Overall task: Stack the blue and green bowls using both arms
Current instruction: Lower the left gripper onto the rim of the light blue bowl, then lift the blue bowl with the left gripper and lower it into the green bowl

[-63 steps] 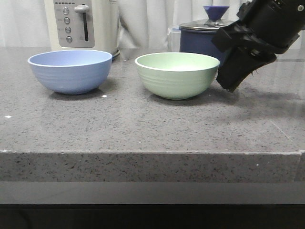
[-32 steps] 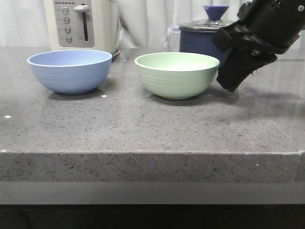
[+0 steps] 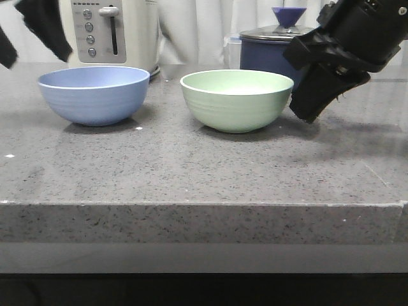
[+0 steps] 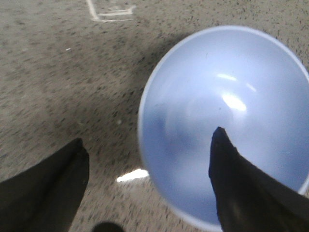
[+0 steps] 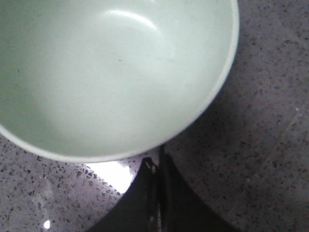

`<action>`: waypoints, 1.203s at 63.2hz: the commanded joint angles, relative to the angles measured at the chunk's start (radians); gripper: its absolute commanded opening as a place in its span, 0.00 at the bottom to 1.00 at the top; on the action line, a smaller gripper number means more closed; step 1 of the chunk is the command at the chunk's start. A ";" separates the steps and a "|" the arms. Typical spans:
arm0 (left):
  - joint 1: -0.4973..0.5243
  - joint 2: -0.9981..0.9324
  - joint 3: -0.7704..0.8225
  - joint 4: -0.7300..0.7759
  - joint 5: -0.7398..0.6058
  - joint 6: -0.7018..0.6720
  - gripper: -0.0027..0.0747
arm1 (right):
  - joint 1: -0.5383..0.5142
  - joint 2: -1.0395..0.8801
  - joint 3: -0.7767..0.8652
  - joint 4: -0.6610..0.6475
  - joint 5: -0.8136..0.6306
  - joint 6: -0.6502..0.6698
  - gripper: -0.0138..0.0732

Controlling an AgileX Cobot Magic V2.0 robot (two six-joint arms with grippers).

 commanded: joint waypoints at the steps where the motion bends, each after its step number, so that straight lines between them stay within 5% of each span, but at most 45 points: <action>1: 0.003 0.000 -0.053 -0.038 -0.021 0.008 0.70 | -0.002 -0.034 -0.024 0.021 -0.033 -0.013 0.09; 13: 0.003 0.042 -0.054 -0.038 -0.040 0.008 0.66 | -0.002 -0.034 -0.024 0.021 -0.033 -0.013 0.09; 43: 0.003 0.051 -0.054 -0.038 -0.055 0.008 0.01 | -0.002 -0.034 -0.024 0.021 -0.033 -0.013 0.09; 76: -0.089 0.043 -0.314 -0.107 0.075 0.045 0.01 | -0.002 -0.034 -0.024 0.021 -0.033 -0.013 0.09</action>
